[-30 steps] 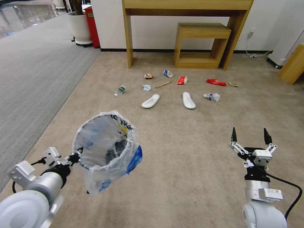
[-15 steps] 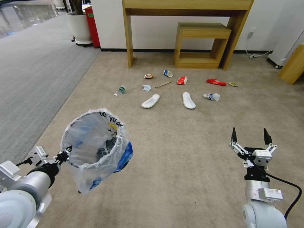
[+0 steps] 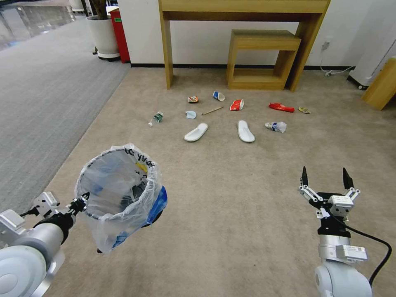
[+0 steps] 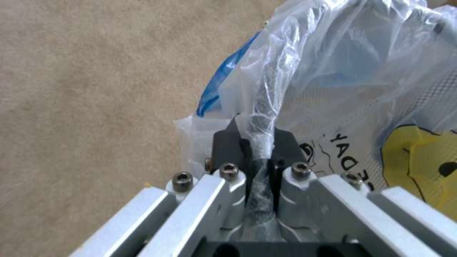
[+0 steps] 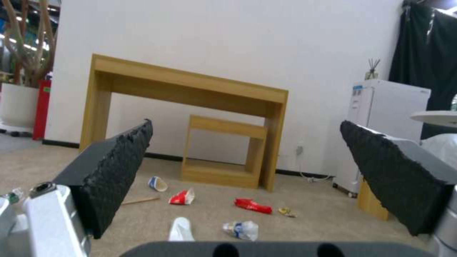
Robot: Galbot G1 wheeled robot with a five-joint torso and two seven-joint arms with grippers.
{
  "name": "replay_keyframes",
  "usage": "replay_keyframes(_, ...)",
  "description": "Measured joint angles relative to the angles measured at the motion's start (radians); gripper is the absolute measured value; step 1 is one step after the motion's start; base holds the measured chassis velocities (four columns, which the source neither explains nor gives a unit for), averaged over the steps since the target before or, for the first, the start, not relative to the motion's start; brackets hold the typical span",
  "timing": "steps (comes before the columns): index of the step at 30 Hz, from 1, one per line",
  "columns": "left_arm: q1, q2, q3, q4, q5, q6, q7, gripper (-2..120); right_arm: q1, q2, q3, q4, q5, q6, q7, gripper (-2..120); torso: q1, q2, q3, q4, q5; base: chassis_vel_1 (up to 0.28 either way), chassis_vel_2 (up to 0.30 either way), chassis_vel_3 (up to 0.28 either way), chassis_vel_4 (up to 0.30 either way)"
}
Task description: Pick up the trash bin and place the garbage on the floor into it.
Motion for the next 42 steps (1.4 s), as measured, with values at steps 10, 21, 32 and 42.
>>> replay_keyframes(10, 0.002, 0.001, 0.008, 0.010, 0.013, 0.000, 0.002, 2, 0.002, -0.002, 0.000, 0.000, 0.000, 0.001, -0.002, 100, 0.000, 0.000, 0.000, 0.0001, 0.0000, -0.239, 0.239, 0.238, -0.231)
replay_keyframes(21, -0.001, -0.001, 0.015, 0.011, 0.019, 0.000, 0.003, 2, 0.002, -0.007, 0.003, 0.001, 0.006, 0.001, -0.003, 100, 0.000, 0.000, 0.000, 0.0000, 0.0001, -0.332, 0.330, 0.334, -0.326)
replay_keyframes(32, 0.001, -0.003, 0.010, 0.007, 0.017, 0.000, 0.005, 2, 0.002, -0.006, 0.003, 0.001, 0.006, 0.002, -0.003, 100, 0.000, 0.000, 0.000, 0.0001, 0.0003, -0.363, 0.366, 0.361, -0.361)
replay_keyframes(42, 0.002, -0.005, 0.002, 0.000, 0.014, 0.000, 0.007, 2, 0.000, -0.005, 0.006, 0.003, 0.005, 0.005, -0.003, 100, 0.000, 0.000, 0.000, 0.0001, -0.0001, -0.352, 0.357, 0.341, -0.349)
